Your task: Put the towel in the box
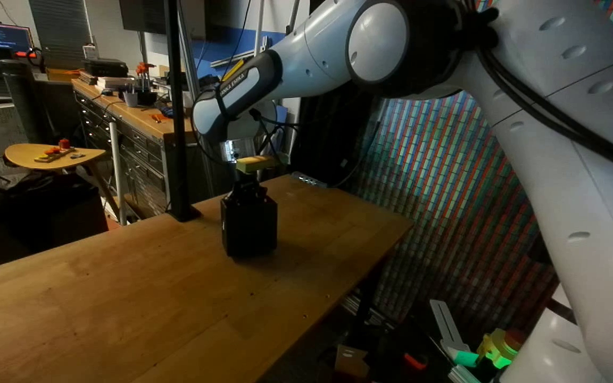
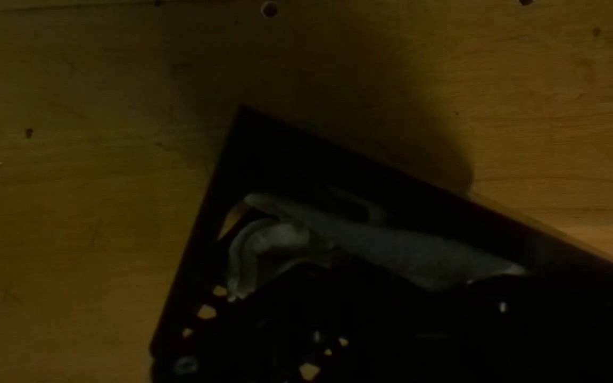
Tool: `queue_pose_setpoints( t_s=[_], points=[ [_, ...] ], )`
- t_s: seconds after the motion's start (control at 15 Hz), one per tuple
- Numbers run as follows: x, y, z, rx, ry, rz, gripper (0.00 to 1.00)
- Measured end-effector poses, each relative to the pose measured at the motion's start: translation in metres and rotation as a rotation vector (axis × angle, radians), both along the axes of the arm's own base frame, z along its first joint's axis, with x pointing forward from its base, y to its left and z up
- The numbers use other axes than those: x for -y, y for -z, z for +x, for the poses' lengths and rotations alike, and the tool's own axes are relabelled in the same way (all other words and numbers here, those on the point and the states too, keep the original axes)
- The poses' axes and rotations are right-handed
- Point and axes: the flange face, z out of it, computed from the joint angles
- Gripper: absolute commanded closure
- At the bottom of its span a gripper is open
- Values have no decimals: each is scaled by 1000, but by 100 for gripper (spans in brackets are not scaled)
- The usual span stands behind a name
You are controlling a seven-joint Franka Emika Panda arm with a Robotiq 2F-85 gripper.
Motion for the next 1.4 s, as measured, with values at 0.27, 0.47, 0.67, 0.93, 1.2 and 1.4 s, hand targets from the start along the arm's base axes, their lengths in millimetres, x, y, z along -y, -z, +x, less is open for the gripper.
queue_pose_setpoints(
  t_s=[0.27, 0.47, 0.67, 0.93, 1.2, 1.4],
  points=[
    [0, 0, 1, -9, 0, 0, 97],
    [-1, 0, 2, -8, -1, 0, 64],
    [-1, -6, 4, 2, -3, 0, 42],
    [-1, -32, 7, 28, -28, -31, 62],
    [-6, -77, 5, 43, -77, -83, 76],
    [-11, -110, 2, 49, -112, -124, 100]
  ],
)
